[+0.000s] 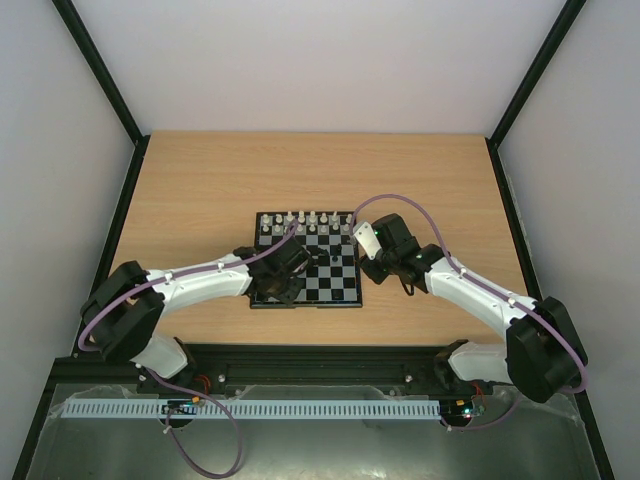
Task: Set up the chess pieces on the board
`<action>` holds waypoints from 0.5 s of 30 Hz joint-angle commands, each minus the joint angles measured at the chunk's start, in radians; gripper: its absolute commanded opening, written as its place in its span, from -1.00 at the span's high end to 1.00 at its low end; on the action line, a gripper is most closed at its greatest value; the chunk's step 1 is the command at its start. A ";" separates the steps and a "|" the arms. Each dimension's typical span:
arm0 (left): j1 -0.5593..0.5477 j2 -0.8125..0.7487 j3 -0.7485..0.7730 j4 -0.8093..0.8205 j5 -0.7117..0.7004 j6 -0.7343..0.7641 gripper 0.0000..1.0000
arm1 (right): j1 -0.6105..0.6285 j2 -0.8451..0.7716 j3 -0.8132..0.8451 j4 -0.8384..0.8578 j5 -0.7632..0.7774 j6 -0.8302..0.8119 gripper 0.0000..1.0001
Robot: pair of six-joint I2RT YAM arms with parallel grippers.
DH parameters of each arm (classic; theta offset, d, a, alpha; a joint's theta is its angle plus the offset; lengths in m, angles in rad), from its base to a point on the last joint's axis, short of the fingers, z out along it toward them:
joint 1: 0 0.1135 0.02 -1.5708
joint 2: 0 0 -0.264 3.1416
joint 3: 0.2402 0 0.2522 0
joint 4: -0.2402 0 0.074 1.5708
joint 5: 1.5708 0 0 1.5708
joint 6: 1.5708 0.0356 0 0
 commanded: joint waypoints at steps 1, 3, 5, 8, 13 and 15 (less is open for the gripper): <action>0.006 -0.022 0.067 -0.046 -0.012 0.005 0.26 | 0.000 0.008 0.006 -0.039 -0.009 0.000 0.16; 0.014 -0.032 0.109 -0.062 -0.020 0.020 0.19 | -0.001 0.009 0.006 -0.039 -0.009 0.000 0.16; 0.035 -0.034 0.136 -0.061 -0.022 0.051 0.13 | 0.000 0.010 0.007 -0.039 -0.010 0.002 0.16; 0.098 -0.006 0.170 -0.044 -0.054 0.049 0.11 | 0.000 0.006 0.011 -0.043 -0.021 0.003 0.16; 0.191 0.078 0.224 -0.001 -0.096 0.003 0.11 | 0.000 0.001 0.008 -0.044 -0.029 0.003 0.16; 0.210 0.112 0.247 0.014 -0.099 -0.005 0.11 | 0.000 0.006 0.009 -0.045 -0.031 0.002 0.16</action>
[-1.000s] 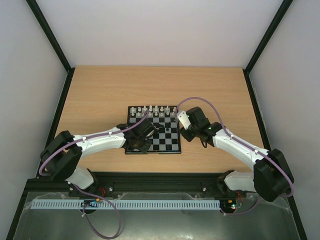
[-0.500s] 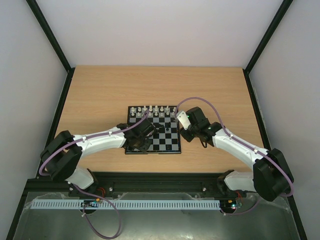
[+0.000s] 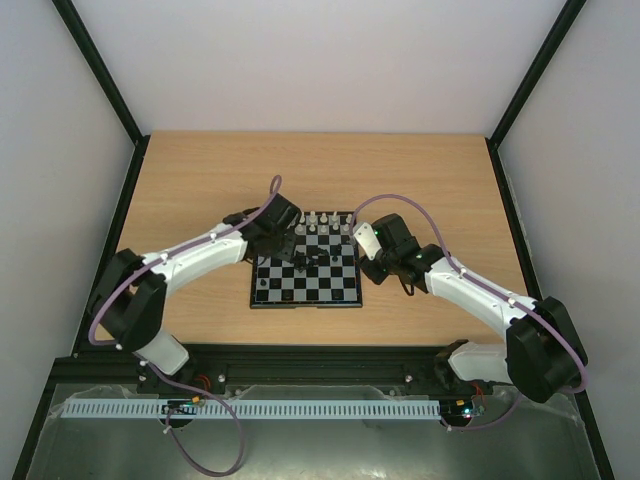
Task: Set up the chess pieces on the board
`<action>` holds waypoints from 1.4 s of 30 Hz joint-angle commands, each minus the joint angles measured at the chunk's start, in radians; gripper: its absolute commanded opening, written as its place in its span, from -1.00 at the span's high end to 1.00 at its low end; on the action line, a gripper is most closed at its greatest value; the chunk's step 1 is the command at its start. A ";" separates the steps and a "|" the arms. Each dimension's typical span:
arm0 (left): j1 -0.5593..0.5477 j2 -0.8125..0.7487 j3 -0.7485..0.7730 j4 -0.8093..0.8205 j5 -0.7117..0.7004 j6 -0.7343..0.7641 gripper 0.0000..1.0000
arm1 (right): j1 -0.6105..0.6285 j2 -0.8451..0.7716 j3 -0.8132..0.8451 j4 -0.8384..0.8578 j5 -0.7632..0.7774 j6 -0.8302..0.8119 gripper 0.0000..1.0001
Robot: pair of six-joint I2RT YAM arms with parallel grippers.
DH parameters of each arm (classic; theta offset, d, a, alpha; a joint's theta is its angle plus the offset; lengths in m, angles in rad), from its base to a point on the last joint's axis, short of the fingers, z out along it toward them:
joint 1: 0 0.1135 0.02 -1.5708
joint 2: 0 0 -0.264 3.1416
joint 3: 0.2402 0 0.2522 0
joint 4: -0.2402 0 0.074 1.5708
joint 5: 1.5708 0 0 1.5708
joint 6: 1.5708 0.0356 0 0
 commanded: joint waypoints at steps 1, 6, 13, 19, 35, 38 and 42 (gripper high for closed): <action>0.042 0.081 0.053 0.035 -0.037 -0.028 0.11 | 0.000 0.008 0.009 -0.044 -0.016 0.001 0.16; 0.073 0.152 0.089 0.071 -0.022 -0.040 0.15 | -0.001 0.006 0.007 -0.044 -0.014 -0.002 0.16; 0.112 0.229 0.128 0.103 -0.002 -0.044 0.24 | -0.001 0.011 0.006 -0.044 -0.016 -0.006 0.16; 0.113 0.275 0.171 0.106 -0.004 -0.045 0.32 | 0.000 0.024 0.009 -0.047 -0.026 -0.006 0.16; 0.112 0.324 0.186 0.074 -0.003 -0.043 0.56 | -0.001 0.038 0.011 -0.052 -0.028 -0.011 0.16; 0.109 0.329 0.182 0.070 -0.003 -0.043 0.59 | 0.000 0.039 0.011 -0.053 -0.028 -0.011 0.16; 0.106 0.332 0.183 0.064 0.000 -0.042 0.63 | 0.000 0.042 0.011 -0.054 -0.028 -0.012 0.16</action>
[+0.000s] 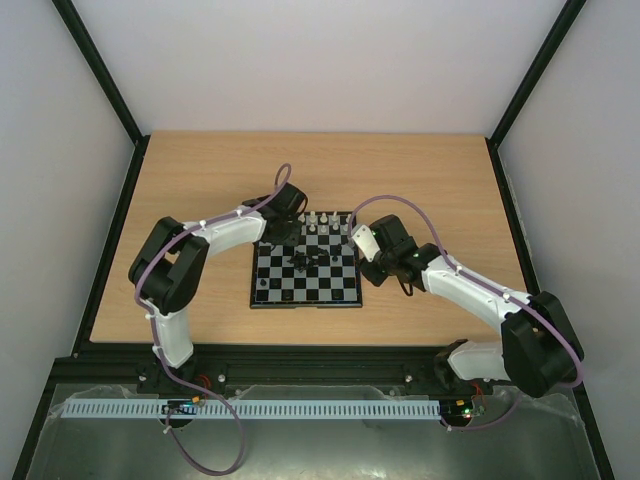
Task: Set up the chess pieces on the board
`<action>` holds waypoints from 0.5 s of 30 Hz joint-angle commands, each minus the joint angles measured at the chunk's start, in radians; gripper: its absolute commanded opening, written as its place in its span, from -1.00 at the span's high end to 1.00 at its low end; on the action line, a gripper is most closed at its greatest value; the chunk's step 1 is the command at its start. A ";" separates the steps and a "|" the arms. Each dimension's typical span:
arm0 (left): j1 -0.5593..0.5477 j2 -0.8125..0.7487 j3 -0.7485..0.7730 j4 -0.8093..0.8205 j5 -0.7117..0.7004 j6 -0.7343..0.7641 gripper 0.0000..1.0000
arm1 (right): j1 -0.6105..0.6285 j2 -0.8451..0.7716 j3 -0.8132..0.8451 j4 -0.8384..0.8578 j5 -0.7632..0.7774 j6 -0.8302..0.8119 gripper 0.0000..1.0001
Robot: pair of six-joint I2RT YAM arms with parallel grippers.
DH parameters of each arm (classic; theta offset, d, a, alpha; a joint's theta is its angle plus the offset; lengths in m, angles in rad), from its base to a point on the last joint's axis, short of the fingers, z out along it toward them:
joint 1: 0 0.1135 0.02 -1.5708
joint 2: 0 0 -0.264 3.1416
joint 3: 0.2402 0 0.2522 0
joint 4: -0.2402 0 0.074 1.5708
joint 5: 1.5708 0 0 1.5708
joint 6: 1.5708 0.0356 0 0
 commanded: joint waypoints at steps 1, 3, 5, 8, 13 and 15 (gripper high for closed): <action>-0.005 0.016 0.019 -0.033 0.001 -0.002 0.65 | 0.000 0.010 0.011 -0.046 -0.013 -0.008 0.16; -0.007 0.014 0.017 -0.033 0.001 -0.001 0.69 | 0.000 0.012 0.011 -0.048 -0.014 -0.008 0.16; -0.009 0.010 0.017 -0.037 0.000 -0.002 0.73 | 0.000 0.012 0.011 -0.049 -0.015 -0.009 0.16; -0.010 -0.001 0.017 -0.051 -0.004 -0.001 0.78 | 0.000 0.012 0.011 -0.048 -0.015 -0.008 0.16; -0.018 -0.068 0.007 -0.082 -0.024 -0.004 0.80 | 0.000 0.013 0.011 -0.049 -0.016 -0.008 0.16; -0.019 -0.111 -0.003 -0.096 -0.027 -0.006 0.81 | -0.001 0.012 0.011 -0.049 -0.016 -0.008 0.16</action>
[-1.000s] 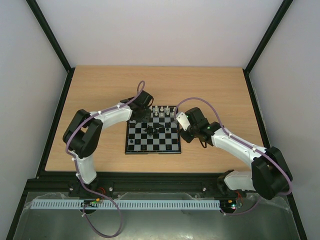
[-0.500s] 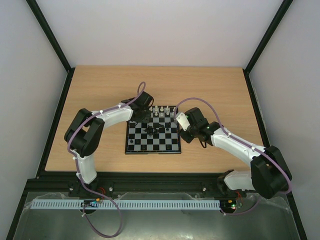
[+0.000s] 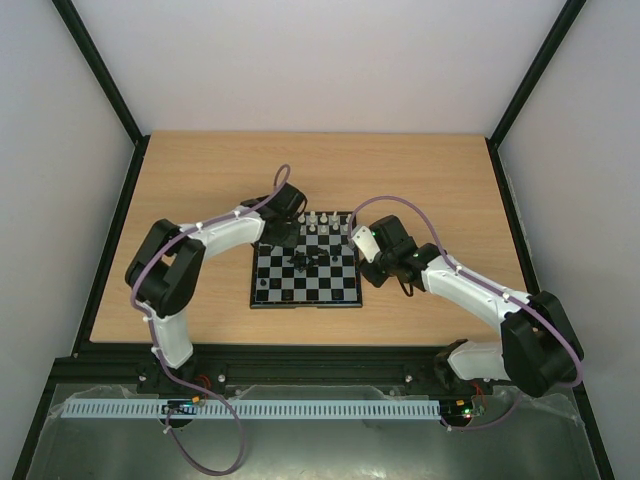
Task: Set up the chess pieces on the board
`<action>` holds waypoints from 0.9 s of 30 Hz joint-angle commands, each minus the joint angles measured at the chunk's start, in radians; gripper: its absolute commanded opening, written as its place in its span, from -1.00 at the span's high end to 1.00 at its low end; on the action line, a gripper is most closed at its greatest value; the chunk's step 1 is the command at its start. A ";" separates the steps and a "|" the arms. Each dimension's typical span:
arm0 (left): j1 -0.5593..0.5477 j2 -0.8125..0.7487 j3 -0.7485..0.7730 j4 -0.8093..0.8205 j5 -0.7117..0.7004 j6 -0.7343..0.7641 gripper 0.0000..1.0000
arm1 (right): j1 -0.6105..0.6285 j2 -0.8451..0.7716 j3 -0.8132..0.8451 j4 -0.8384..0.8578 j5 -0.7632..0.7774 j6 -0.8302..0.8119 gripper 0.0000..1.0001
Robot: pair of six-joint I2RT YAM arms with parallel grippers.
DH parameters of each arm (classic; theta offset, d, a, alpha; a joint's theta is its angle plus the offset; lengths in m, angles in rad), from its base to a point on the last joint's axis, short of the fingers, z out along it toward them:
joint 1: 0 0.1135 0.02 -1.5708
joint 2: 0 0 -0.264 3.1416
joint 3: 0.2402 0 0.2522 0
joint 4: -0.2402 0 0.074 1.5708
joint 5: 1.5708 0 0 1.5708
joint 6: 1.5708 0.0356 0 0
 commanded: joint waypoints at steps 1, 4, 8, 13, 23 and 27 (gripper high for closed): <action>-0.010 -0.124 -0.009 -0.063 -0.021 -0.007 0.81 | -0.001 0.011 0.011 -0.035 -0.013 -0.008 0.16; -0.018 -0.204 -0.047 -0.089 -0.014 -0.016 0.81 | 0.000 0.010 0.012 -0.036 -0.014 -0.008 0.16; -0.031 -0.308 -0.123 -0.138 0.004 -0.042 0.80 | 0.000 0.007 0.011 -0.035 -0.010 -0.008 0.16; -0.069 -0.436 -0.238 -0.186 0.008 -0.089 0.80 | 0.000 0.011 0.013 -0.035 -0.012 -0.008 0.16; -0.123 -0.559 -0.405 -0.226 0.069 -0.149 0.79 | 0.000 0.016 0.017 -0.040 -0.017 -0.002 0.16; -0.130 -0.553 -0.462 -0.187 0.078 -0.165 0.79 | 0.000 0.013 0.016 -0.040 -0.016 -0.001 0.16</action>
